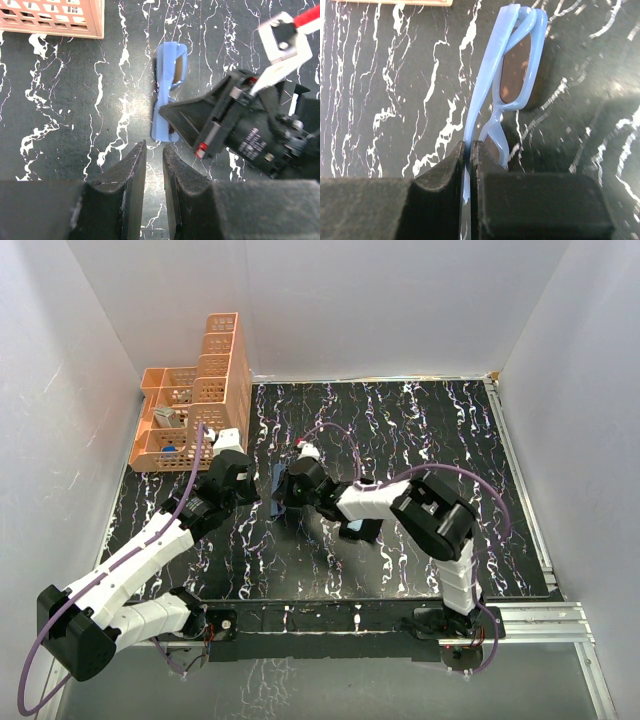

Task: Organize the sunglasses
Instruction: Pick up the sunglasses from the center of the board, then place the sunglasses in the sunglasses case.

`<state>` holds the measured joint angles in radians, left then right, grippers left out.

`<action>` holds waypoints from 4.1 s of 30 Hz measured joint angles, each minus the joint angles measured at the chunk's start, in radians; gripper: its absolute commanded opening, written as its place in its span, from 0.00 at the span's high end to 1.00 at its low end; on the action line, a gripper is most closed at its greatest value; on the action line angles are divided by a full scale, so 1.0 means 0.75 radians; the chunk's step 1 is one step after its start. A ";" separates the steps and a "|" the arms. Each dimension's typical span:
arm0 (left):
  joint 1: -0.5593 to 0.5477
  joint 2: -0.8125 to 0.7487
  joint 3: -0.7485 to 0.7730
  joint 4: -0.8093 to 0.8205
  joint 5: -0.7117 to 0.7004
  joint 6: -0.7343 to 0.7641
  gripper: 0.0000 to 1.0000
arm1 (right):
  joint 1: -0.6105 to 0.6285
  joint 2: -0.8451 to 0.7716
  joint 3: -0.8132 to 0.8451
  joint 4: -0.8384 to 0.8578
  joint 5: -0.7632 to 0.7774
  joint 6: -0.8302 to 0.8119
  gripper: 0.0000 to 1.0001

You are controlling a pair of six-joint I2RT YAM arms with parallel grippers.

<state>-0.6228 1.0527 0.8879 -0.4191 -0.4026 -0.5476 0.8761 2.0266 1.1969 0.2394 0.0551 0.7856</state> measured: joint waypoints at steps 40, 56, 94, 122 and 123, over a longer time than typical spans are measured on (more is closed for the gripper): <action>-0.210 0.503 -0.089 0.396 0.149 -0.127 0.79 | -0.139 -1.262 -0.958 -0.281 0.357 0.105 1.00; -0.255 0.557 -0.059 0.438 0.154 -0.133 0.79 | -0.215 -1.238 -1.089 -0.218 0.347 0.142 1.00; -0.330 0.860 0.111 0.594 0.271 -0.097 0.79 | -0.272 -0.985 -1.042 -0.003 0.171 0.037 1.00; -0.363 0.926 0.136 0.629 0.294 -0.098 0.79 | -0.298 -0.820 -1.042 0.221 0.086 0.041 1.00; -0.364 0.926 0.136 0.629 0.294 -0.098 0.79 | -0.299 -0.817 -1.042 0.223 0.086 0.042 1.00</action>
<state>-0.8955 1.7473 0.9897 0.0525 -0.1818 -0.6209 0.6521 1.4136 0.4156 0.4068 0.1196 0.8173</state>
